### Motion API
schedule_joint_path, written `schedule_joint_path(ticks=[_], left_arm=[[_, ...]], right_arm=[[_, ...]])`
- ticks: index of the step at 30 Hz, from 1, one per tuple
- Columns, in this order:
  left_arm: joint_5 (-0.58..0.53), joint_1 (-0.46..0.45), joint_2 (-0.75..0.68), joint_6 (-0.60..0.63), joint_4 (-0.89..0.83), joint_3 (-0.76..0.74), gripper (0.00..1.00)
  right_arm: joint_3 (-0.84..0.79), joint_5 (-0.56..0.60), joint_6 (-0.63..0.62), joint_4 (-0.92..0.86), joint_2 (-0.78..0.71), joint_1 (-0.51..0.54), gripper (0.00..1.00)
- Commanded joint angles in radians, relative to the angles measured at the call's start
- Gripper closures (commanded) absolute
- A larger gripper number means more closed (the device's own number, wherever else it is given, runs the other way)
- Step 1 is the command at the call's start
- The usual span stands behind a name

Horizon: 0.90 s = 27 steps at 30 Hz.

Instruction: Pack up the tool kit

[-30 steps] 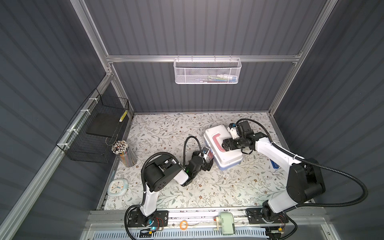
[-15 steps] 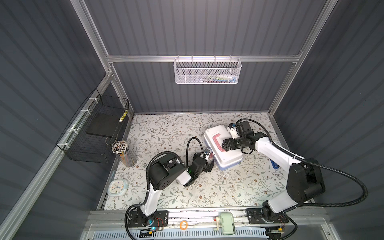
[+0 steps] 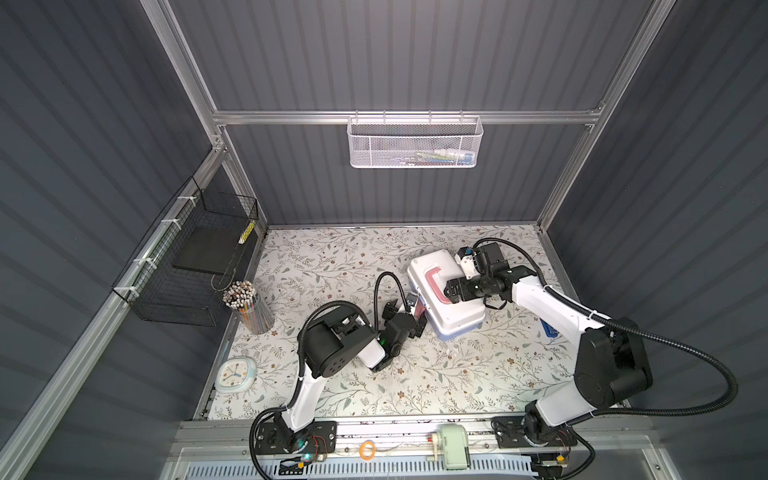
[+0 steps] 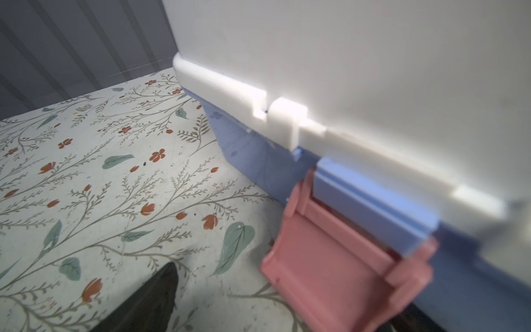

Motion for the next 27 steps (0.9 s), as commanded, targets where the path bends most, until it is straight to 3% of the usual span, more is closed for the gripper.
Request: schedule_joint_path(ticks=[1,27], left_arm=[[-0.041,-0.015,-0.002,-0.004,0.059,0.003,0.03],[-0.135,-0.031,-0.229,0.035,-0.106,-0.053,0.02]], right_arm=[[-0.056,0.025,-0.034,-0.150,0.041,0.005,0.03],[-0.069,0.062,-0.016,-0.123,-0.031,0.005,0.04]])
